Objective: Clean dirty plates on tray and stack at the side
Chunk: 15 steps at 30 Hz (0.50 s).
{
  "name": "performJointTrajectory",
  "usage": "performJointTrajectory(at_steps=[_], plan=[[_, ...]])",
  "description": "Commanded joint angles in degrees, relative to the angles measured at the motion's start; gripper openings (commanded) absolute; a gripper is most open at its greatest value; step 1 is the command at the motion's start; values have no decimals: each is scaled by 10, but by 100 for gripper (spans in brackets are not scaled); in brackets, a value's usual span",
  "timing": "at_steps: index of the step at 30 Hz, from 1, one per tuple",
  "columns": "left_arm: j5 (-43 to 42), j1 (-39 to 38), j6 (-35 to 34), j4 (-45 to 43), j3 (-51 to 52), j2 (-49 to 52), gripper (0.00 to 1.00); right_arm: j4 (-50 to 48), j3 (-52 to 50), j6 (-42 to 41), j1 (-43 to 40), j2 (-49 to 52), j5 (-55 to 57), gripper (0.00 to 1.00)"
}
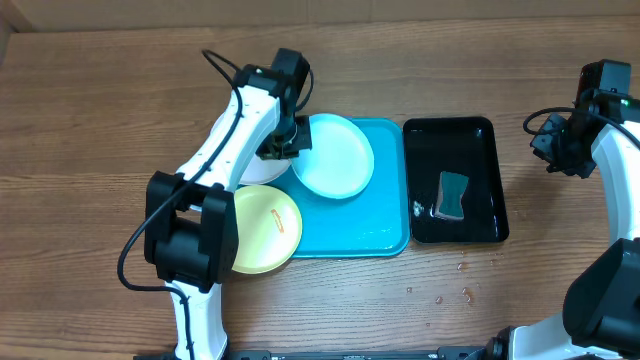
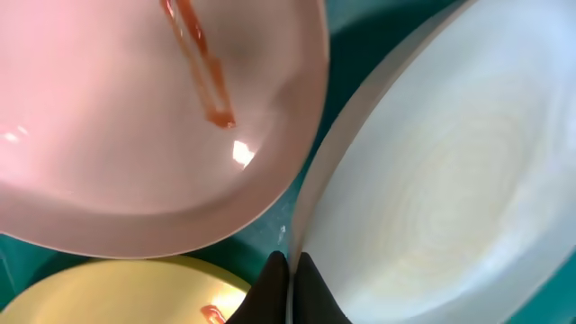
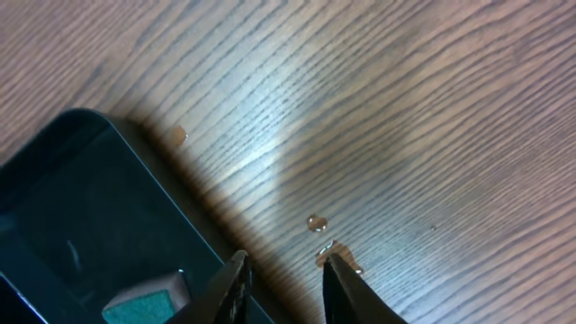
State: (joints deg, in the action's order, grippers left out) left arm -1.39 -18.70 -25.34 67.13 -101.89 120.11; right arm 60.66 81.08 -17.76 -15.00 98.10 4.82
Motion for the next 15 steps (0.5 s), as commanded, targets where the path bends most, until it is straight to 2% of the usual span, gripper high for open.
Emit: performJointTrajectory(at_steps=[1,4,6,8,10,11,15], plan=[[3,0,10,11,-47,-20,4,-12,6,2,-12,-3,7,32],[3,0,14,22,-76,-20,4,-23,6,2,-26,-3,7,36],[3,0,16,30,-99,-19,4,-30,6,2,-40,-3,7,42],[3,0,16,37,-118,-19,4,-36,6,2,-50,-3,7,62],[3,0,16,42,-135,-19,4,-38,6,2,-60,-2,7,93],[3,-1,16,42,-143,-20,4,-38,6,2,-63,-2,7,100],[3,-18,16,21,-152,-19,4,-38,6,2,-66,-2,0,100]])
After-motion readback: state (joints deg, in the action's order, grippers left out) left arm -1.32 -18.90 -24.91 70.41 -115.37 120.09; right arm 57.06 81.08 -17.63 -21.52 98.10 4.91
